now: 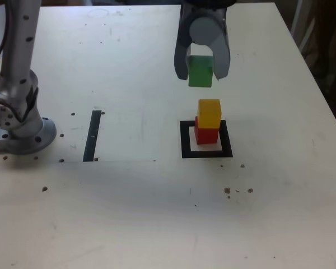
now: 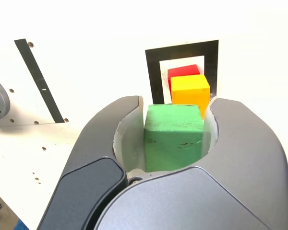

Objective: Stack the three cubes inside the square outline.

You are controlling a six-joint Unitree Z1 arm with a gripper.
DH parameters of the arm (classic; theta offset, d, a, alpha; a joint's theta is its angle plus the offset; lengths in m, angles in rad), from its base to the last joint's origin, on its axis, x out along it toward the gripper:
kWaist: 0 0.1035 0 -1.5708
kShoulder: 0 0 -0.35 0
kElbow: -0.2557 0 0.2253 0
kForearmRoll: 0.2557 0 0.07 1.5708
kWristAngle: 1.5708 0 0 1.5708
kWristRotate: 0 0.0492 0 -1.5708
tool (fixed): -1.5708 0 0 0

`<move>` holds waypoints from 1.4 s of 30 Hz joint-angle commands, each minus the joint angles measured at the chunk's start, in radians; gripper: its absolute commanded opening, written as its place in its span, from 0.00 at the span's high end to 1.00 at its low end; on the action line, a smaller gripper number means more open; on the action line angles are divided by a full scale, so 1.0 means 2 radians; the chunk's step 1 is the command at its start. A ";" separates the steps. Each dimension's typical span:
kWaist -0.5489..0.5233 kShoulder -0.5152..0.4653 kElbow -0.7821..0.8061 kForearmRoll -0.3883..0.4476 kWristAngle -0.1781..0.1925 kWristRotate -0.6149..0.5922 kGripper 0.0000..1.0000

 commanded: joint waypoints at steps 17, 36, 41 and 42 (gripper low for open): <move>-0.029 0.013 0.006 -0.015 0.010 -0.012 0.68; -0.029 0.048 0.009 -0.032 0.010 -0.004 0.64; -0.029 0.052 0.007 -0.034 0.009 0.002 0.49; -0.029 0.053 0.006 -0.035 0.009 0.004 0.45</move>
